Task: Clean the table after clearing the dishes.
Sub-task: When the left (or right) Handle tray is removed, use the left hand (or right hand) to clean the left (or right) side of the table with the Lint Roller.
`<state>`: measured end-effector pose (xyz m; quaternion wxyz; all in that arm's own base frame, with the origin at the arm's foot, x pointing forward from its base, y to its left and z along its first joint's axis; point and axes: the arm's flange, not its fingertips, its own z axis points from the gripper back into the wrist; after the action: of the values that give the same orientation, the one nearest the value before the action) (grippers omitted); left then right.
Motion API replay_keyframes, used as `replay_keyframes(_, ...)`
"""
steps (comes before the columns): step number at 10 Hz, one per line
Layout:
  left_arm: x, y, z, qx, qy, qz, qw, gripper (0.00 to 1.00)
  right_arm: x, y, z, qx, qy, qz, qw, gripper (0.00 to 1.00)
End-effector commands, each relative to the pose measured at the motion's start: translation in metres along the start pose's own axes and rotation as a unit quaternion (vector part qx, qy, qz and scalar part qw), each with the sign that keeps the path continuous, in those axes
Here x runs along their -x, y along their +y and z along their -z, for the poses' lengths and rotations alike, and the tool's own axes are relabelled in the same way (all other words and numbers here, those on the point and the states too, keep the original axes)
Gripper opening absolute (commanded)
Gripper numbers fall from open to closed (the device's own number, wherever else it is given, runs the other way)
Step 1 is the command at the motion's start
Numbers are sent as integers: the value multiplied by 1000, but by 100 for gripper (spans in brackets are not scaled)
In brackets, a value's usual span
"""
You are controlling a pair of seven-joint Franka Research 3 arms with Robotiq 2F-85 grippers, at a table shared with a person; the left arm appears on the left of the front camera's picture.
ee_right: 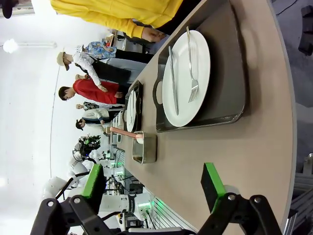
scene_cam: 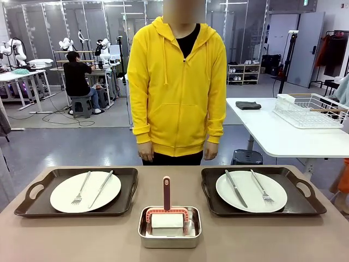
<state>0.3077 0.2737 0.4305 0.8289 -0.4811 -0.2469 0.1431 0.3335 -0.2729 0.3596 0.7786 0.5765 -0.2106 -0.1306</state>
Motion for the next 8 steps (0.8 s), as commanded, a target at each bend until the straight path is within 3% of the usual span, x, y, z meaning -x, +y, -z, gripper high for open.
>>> replay_keyframes(1,2,-2,-3,8,1,2,1000,100,1,2,-1,-6,0,-4,1000,100)
replay_keyframes(8,2,-2,-3,8,1,2,1000,100,1,2,-1,-6,0,-4,1000,100)
